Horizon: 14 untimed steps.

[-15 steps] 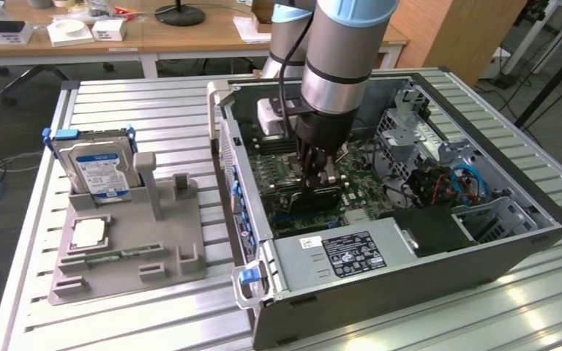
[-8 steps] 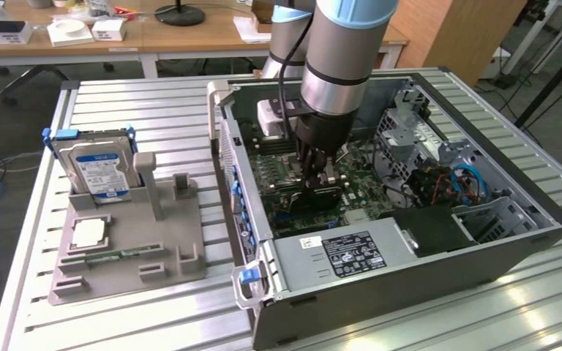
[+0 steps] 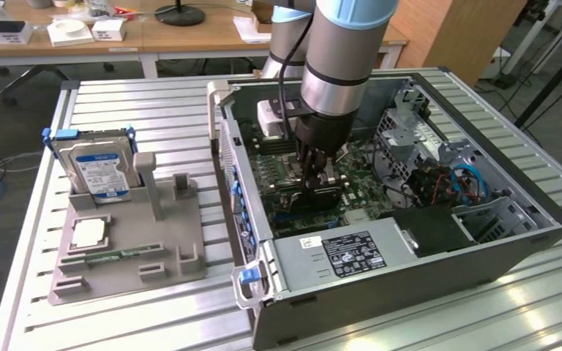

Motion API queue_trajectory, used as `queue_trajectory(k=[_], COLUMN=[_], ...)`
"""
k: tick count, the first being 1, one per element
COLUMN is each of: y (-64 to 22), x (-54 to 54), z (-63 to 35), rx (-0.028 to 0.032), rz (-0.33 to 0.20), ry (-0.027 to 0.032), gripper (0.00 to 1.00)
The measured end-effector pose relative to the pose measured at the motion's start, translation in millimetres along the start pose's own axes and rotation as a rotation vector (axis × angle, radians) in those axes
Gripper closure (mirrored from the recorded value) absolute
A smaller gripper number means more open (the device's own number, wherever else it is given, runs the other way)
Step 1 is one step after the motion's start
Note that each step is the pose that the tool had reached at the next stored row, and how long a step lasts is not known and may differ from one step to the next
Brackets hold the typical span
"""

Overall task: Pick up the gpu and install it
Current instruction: 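Press down on the gpu until it lock into place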

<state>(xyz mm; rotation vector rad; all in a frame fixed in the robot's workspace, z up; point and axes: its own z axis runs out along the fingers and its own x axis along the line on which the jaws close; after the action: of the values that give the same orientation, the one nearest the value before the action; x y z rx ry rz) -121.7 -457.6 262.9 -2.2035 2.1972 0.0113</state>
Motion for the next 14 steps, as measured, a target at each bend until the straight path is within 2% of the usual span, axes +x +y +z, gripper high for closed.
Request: queue_trajectory(k=[14], y=[0.6], x=[0.0], z=[1.2], rx=[0.0], rz=[0.0], ry=[-0.0001], gripper=[0.9])
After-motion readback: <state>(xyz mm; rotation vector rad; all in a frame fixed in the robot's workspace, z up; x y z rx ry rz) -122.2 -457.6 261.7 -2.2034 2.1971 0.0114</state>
